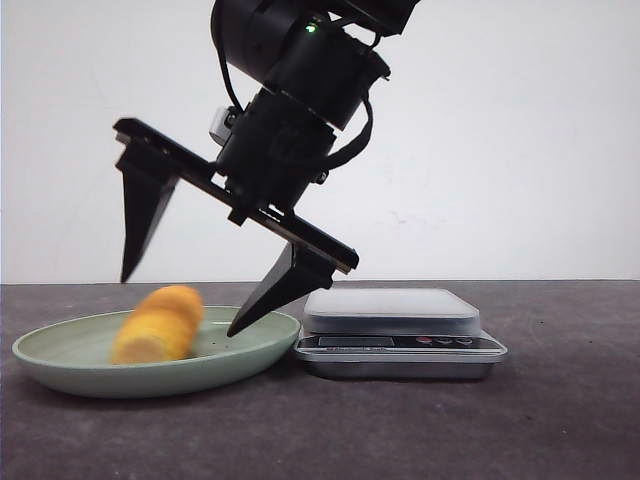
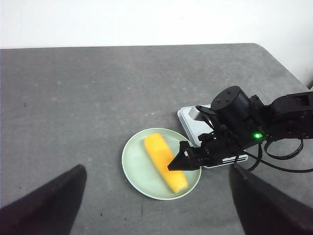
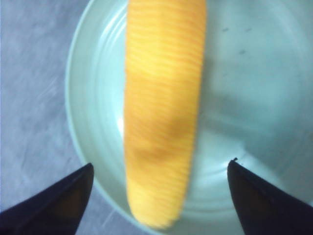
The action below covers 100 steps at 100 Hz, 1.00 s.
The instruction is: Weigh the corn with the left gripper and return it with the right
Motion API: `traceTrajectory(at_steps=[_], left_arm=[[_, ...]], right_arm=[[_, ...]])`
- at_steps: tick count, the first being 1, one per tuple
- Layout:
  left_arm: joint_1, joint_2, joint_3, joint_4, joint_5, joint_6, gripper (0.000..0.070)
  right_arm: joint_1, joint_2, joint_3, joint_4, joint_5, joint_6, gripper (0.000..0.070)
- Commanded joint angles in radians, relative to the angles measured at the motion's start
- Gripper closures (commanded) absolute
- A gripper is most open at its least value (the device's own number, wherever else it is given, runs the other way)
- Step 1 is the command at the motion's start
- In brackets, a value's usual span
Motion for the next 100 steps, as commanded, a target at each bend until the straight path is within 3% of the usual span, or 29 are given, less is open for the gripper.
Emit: traceTrajectory(at_steps=[1,5,10,13,20,23,37,44,49,59,72,86,100], left_arm=[[-0.005,0.007,0.017,-0.029,-0.005,-0.015,0.0149],[-0.005,0.007,0.017,-0.030,-0.005,-0.022,0.0149],[-0.005,0.007,0.017,-0.030,-0.005,-0.022,0.0149],[-0.005,0.007,0.017,-0.030,-0.005,-0.021,0.0149],[-0.006,0.007,0.016,-0.033,-0.006,-0.021,0.0149],[-0.006,0.007,0.014,-0.035,-0.005,-0.021,0.0149],[-0.005,0.006,0.014,-0.035,0.006,-0.067,0.0150],[-0.005,0.006,0.014,-0.035,0.005,-0.064,0.0150],[-0.005,0.006,0.014,-0.035,-0.005,-0.058,0.0150],[-0.005,0.006,0.014,-0.035,-0.034,-0.059,0.0150],[-0.005,0.006,0.014,-0.035,-0.049,-0.089,0.0149],[-0.005,0.006,0.014,-0.033,-0.045,-0.161,0.0149],[-0.006,0.006,0.017,-0.032,-0.047,-0.156,0.0149]], right_arm=[[-0.003,-0.047,0.038,0.010,-0.011,-0.090,0.0131],[-0.010,-0.081,0.042,0.011,-0.010,-0.120,0.0148],[-0.017,-0.136,0.044,0.016,0.008,-0.168,0.0245],[-0.019,-0.171,0.044,0.018,0.030,-0.208,0.0357],[-0.021,-0.266,0.044,0.012,0.107,-0.351,0.0699],[-0.020,-0.323,0.044,-0.006,0.160,-0.423,0.0692],[0.026,-0.539,0.044,-0.093,0.448,-0.568,0.0688],[0.068,-0.653,0.044,-0.089,0.617,-0.676,0.0688],[0.088,-0.723,0.043,-0.063,0.691,-0.722,0.0688],[0.096,-0.855,0.000,0.092,0.649,-0.777,0.0688],[0.095,-1.008,-0.094,0.287,0.531,-0.959,0.0688],[0.094,-1.078,-0.105,0.173,0.614,-1.015,0.0688],[0.094,-1.122,-0.105,0.058,0.690,-1.015,0.0688]])
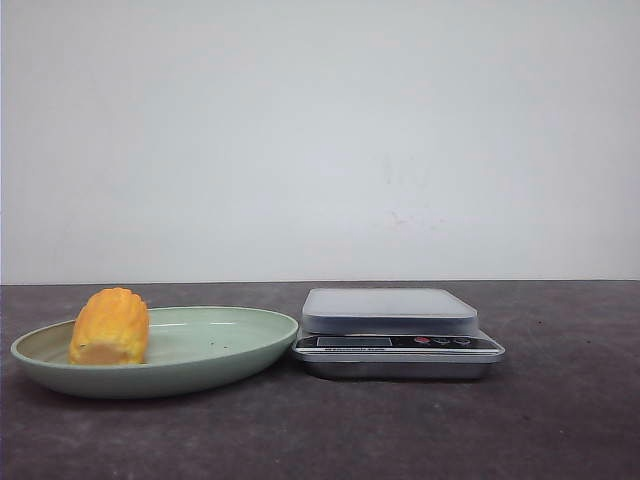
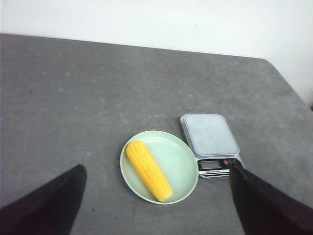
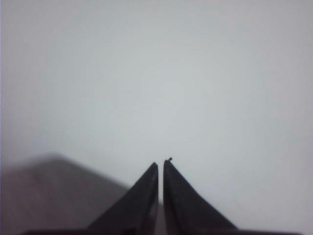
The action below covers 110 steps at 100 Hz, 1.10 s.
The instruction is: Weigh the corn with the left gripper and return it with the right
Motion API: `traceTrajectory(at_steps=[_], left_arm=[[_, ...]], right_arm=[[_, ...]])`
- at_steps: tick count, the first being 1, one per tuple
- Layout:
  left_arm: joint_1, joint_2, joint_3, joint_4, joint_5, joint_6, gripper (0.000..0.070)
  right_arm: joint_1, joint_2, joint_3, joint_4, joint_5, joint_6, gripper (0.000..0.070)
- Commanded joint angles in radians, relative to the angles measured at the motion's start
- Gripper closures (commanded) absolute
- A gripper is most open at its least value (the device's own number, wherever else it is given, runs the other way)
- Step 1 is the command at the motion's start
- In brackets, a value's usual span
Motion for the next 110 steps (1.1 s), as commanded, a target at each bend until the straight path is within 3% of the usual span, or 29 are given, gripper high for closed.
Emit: traceTrajectory(at_steps=[1,77,86,96,110], left_arm=[[-0.006,0.006,0.018,-0.031,0.000,-0.015,0.0149],[-0.005,0.006,0.018,-0.030,0.000,-0.015,0.0149],[-0.005,0.006,0.018,-0.030,0.000,-0.015,0.0149],[-0.005,0.006,0.018,-0.030,0.000,-0.015,0.0149],[-0.005,0.006,0.018,-0.031,0.000,-0.015,0.0149]], right_arm=[[0.009,-0.006,0.006,-0.024,0.017,-0.024,0.0688],[-0.004,-0.055,0.006,0.007,0.020,-0.024,0.0688],[-0.018,-0.055,0.006,0.008,-0.017,-0.024,0.0688],[-0.059,-0.055,0.006,0.009,-0.062,-0.024,0.0688],[-0.185,-0.056,0.005,-0.022,-0.058,-0.009,0.0688]])
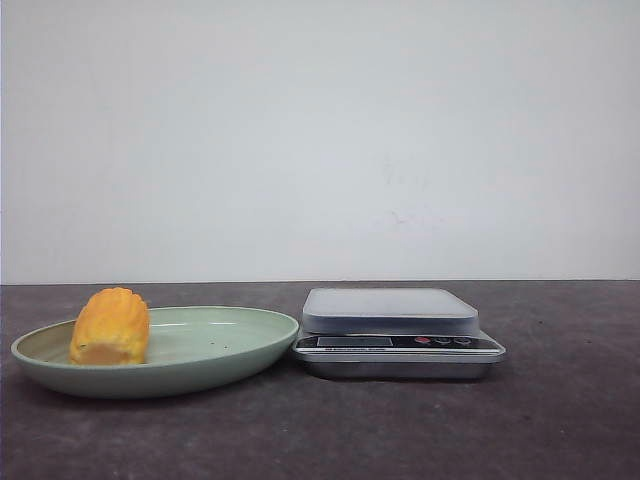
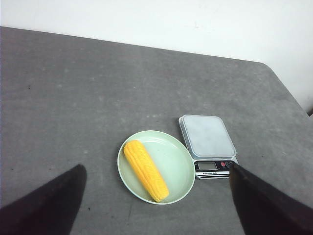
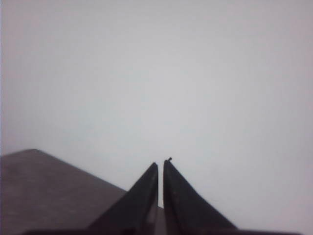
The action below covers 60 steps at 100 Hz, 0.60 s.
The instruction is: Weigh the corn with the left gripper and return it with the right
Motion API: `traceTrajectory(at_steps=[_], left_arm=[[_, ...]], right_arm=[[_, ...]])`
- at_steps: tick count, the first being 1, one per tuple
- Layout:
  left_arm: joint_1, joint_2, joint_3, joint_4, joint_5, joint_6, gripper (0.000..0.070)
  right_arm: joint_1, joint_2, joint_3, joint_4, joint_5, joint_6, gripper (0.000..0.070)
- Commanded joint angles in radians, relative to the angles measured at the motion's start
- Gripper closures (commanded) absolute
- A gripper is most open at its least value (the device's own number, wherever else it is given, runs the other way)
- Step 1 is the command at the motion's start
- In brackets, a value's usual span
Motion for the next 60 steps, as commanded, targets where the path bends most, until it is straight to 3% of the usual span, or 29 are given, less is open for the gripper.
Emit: traceTrajectory(at_steps=[1,15,26,31,45,60], left_arm=[[-0.005,0.006,0.018,-0.031,0.000,-0.004,0.0149],[-0.005,0.006,0.018,-0.031,0.000,-0.004,0.0149],[-0.005,0.006,0.018,-0.031,0.000,-0.004,0.0149],[-0.005,0.006,0.018,-0.031,0.000,-0.004,0.0149],[-0.006,0.006,0.018,-0.031,0.000,-0.004,0.0149],[-0.006,0.006,0.018,-0.031,0.000,-0.004,0.0149]], right_arm=[[-0.053,0.005,0.015,-0.028,0.005,0.014,0.0688],[-0.225,-0.047,-0.060,-0.108,-0.031,0.020,0.0688],[-0.359,-0.135,-0.217,-0.071,-0.208,0.023,0.0688],[-0.405,-0.180,-0.314,-0.026,-0.249,0.047,0.0688],[-0.508,-0.296,-0.614,0.201,-0.255,0.121,0.0688],[-0.586,-0.420,-0.898,0.377,-0.292,0.127,0.0688]])
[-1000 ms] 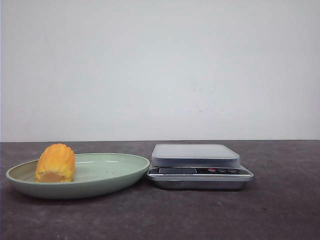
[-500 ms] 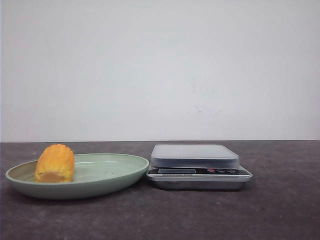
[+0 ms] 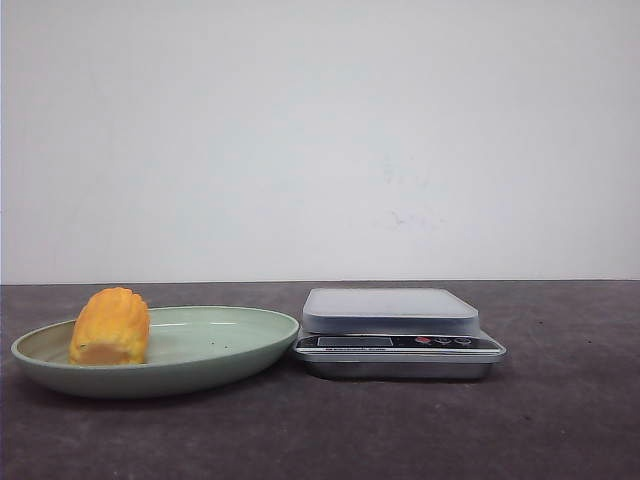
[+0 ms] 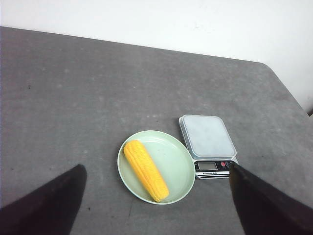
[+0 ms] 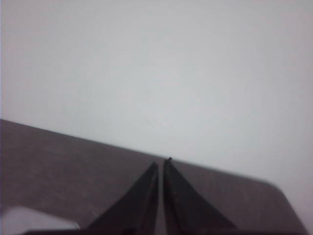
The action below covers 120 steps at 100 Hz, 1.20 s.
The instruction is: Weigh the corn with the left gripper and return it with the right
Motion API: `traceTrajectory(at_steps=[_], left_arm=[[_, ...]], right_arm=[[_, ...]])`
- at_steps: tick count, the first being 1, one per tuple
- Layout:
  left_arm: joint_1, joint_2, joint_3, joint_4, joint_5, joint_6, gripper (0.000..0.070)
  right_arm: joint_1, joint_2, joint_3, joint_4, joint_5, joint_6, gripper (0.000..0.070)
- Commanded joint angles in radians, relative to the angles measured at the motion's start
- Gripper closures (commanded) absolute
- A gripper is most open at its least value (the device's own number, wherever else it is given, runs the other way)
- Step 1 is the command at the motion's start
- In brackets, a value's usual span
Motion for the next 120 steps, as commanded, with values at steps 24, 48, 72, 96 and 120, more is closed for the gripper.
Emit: traceTrajectory(at_steps=[24,48,72,96,120], left_arm=[[-0.005,0.006,0.018,-0.030,0.000,-0.003,0.0149],[-0.005,0.006,0.018,-0.029,0.000,-0.003,0.0149],[-0.006,0.006,0.018,-0.027,0.000,-0.003,0.0149],[-0.006,0.006,0.019,-0.024,0.000,-0.003,0.0149],[-0.005,0.006,0.019,-0.024,0.000,-0.003,0.0149]], right_arm=[[-0.069,-0.201,-0.323,0.080,-0.023,0.097,0.0688],[-0.092,-0.297,-0.355,-0.121,-0.068,0.117,0.0688],[-0.091,-0.297,-0.355,-0.213,-0.145,0.062,0.0688],[-0.085,-0.297,-0.355,-0.204,-0.145,-0.074,0.0688],[-0.077,-0.297,-0.355,-0.195,-0.145,-0.074,0.0688]])
